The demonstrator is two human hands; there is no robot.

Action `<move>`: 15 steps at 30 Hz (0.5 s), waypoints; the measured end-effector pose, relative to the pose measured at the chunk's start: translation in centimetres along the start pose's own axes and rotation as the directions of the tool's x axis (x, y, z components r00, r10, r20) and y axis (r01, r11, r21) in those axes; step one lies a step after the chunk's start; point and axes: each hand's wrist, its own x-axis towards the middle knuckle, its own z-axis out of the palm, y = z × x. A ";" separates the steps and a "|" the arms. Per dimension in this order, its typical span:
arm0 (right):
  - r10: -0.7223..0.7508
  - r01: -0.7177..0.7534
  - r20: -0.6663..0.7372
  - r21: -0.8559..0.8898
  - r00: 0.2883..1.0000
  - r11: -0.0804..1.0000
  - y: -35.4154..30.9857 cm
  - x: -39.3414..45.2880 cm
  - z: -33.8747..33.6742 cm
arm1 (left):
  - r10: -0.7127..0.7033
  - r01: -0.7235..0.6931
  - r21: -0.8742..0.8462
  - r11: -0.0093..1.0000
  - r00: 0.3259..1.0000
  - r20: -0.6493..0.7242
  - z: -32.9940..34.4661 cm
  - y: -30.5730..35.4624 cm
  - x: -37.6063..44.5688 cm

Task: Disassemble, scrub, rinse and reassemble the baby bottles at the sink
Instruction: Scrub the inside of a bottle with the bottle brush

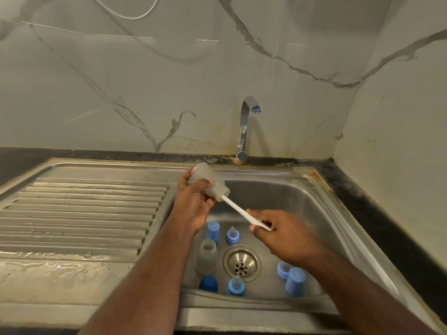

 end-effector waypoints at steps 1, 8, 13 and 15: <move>0.024 -0.023 -0.026 0.042 0.999 0.999 0.2 0.1 0.0 | -0.005 0.005 -0.005 1.000 1.000 0.002 0.1 0.0 0.0; -0.035 0.020 -0.055 -0.256 0.998 0.966 -0.3 0.1 0.5 | -0.058 0.058 -0.009 0.998 0.998 -0.004 -0.1 -0.3 0.2; -0.092 0.053 -0.085 -0.379 0.992 0.924 -0.6 -0.4 1.0 | -0.042 0.046 0.040 0.998 0.996 -0.083 0.1 -0.5 0.2; -0.090 0.031 -0.109 -0.455 0.990 0.890 -0.3 -0.4 1.3 | -0.039 0.043 0.053 0.998 0.996 -0.083 0.3 -0.6 0.1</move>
